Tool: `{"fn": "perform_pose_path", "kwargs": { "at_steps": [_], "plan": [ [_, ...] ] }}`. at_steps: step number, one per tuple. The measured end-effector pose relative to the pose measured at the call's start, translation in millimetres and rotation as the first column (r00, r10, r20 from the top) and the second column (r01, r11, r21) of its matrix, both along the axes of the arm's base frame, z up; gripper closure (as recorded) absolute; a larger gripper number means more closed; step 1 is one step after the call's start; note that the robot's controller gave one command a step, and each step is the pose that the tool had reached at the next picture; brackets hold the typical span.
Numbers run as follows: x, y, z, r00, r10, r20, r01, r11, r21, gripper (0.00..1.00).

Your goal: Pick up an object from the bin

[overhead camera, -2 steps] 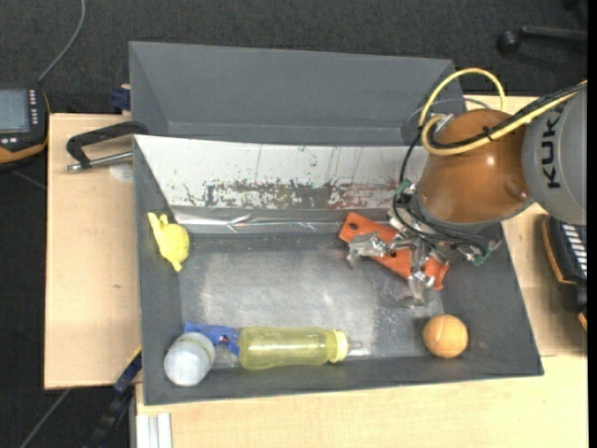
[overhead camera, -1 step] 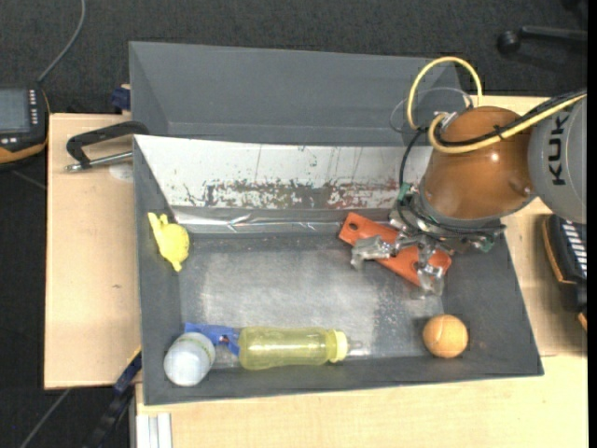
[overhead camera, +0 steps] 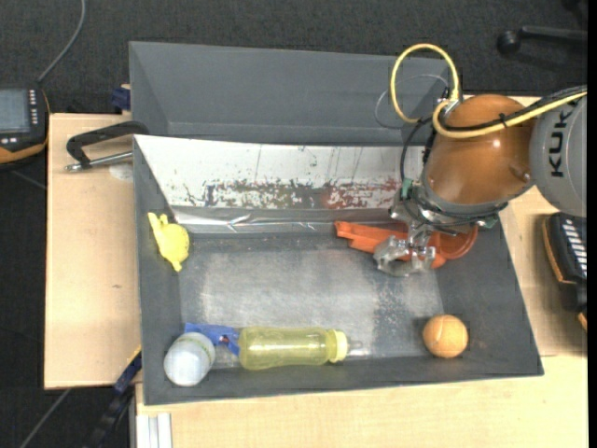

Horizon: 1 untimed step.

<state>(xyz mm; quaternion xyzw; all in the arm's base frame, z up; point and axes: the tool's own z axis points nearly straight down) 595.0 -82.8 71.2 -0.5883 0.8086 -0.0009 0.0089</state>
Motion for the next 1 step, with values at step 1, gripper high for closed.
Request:
{"fn": "perform_pose_path", "kwargs": {
  "at_steps": [1],
  "plan": [
    [0.0, 0.0, 0.0, 1.0, 0.0, 0.0, 0.0, 1.0, 0.0, 1.0]
  ]
}}
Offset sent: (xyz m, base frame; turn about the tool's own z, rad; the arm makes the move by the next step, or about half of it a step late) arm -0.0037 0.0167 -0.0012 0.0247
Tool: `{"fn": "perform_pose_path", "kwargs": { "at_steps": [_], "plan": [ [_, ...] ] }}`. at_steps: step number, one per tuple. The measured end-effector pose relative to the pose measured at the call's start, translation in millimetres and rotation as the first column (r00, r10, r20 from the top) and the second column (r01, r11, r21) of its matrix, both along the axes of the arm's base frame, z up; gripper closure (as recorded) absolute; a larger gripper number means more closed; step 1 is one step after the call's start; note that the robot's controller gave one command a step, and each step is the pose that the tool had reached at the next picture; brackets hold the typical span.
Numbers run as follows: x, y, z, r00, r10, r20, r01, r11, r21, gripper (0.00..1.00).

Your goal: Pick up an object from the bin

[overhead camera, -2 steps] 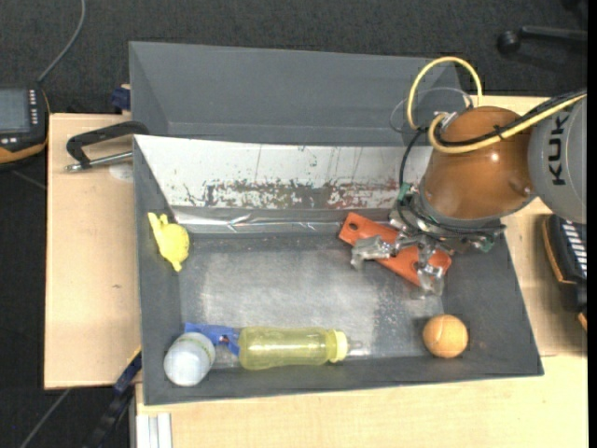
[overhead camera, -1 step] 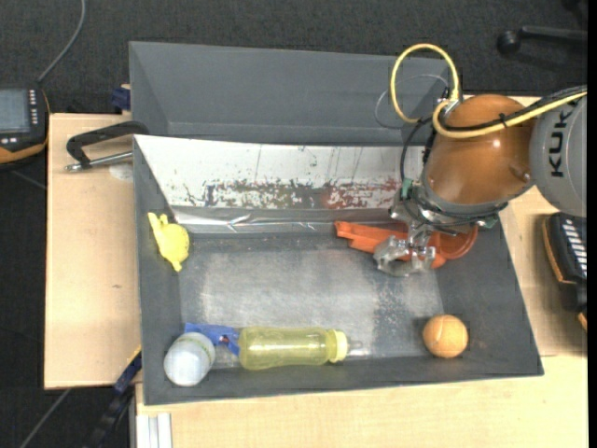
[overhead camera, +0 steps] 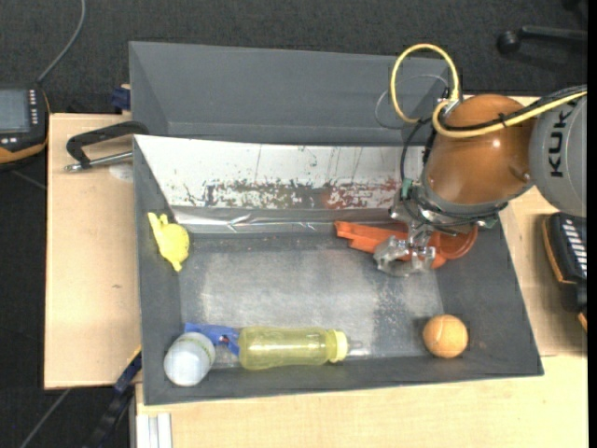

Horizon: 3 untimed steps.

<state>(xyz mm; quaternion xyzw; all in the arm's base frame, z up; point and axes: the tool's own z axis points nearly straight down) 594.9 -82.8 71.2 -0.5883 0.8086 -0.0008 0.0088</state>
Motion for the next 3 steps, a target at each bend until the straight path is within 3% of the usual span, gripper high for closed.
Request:
{"fn": "perform_pose_path", "kwargs": {
  "at_steps": [1, 2, 3],
  "plan": [
    [-1.3, 9, 0, 1.0, -0.014, 0.001, 0.014, 1.0, 0.001, 1.0],
    [-2.4, 30, 0, 0.995, -0.104, 0.0, 0.104, 0.995, 0.003, 1.0],
    [8.7, 50, 0, 0.991, -0.136, 0.006, 0.136, 0.991, 0.008, 1.0]
  ]
}}
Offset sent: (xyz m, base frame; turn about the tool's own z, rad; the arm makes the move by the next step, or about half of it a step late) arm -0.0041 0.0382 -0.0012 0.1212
